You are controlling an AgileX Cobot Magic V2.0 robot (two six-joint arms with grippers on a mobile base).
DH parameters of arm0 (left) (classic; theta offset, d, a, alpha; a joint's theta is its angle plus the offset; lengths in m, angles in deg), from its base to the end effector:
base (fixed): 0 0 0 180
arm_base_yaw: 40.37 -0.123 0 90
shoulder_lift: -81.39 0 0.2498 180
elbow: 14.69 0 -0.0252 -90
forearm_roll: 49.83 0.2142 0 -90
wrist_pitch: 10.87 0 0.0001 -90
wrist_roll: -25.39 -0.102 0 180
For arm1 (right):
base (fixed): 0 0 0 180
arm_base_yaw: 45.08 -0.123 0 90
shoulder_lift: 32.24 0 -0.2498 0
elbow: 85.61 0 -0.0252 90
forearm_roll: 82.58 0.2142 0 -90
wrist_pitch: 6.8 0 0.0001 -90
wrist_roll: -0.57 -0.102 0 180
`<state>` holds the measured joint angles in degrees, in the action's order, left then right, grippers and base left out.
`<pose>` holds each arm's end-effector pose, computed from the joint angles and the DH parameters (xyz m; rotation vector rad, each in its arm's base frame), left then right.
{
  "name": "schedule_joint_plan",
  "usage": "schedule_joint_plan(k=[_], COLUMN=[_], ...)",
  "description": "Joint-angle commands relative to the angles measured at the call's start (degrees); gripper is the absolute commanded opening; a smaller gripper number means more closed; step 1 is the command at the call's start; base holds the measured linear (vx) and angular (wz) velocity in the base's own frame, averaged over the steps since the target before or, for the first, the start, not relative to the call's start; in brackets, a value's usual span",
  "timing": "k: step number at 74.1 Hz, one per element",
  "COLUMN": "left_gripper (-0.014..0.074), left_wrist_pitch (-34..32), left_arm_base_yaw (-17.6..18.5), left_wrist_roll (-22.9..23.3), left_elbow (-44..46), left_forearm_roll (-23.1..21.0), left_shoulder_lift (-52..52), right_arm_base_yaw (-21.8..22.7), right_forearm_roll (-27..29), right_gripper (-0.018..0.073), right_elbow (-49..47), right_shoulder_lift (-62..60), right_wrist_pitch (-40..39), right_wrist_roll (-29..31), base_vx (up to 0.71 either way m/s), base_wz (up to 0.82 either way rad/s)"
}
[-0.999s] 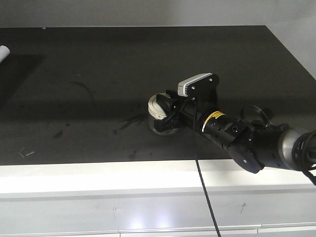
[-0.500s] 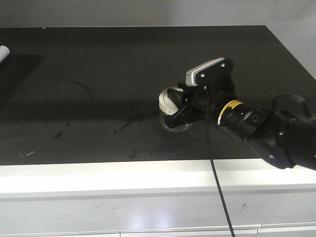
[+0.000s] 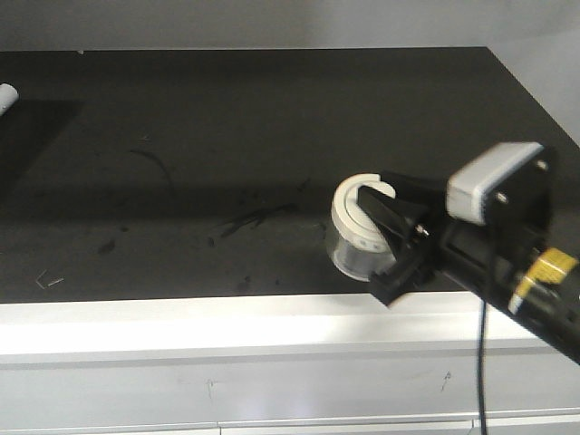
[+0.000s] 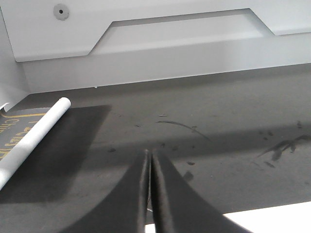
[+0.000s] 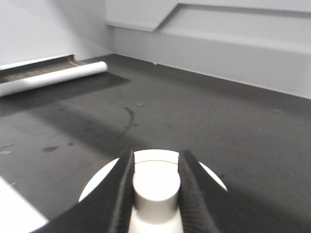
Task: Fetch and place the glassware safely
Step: 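Lift the jar and pull it toward the robot with the right gripper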
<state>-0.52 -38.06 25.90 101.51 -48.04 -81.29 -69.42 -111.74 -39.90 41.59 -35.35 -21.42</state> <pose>0.0712 -0.0023 0.2526 0.0452 1.5957 -0.0099 0.1981 0.1156 0.2720 -0.5817 1.5559 0.4616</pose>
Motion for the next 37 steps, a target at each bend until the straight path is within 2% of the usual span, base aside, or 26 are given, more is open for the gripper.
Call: schedule_joint_plan(k=[1,13,26,37], left_gripper=[-0.0007,-0.0007,-0.0007,-0.0007], left_wrist_pitch=[-4.43,-4.43,-4.43,-4.43], left_arm_base_yaw=[0.34,0.34,0.34,0.34], left_wrist_roll=[0.09,0.09,0.09,0.09], left_elbow=[1.54,1.54,1.54,1.54], left_forearm_roll=[-0.38,-0.38,-0.38,-0.38], left_shoulder_lift=[0.66,0.66,0.66,0.66], right_arm_base_yaw=[0.09,0.09,0.09,0.09], right_forearm_roll=[-3.92,-14.82,-30.33,-34.78], right_gripper=[-0.0001,-0.0001,-0.0001,-0.0001], right_elbow=[1.43,5.41,6.45,6.45], right_shoulder_lift=[-6.78,-15.41,-20.42,-21.36], right_wrist_pitch=[-3.69,-0.35,0.31,0.31], right_wrist_roll=[-4.12,-15.84,-30.52,-36.87], base_vx=[0.0,0.0,0.0,0.0], base_wz=[0.0,0.0,0.0,0.0])
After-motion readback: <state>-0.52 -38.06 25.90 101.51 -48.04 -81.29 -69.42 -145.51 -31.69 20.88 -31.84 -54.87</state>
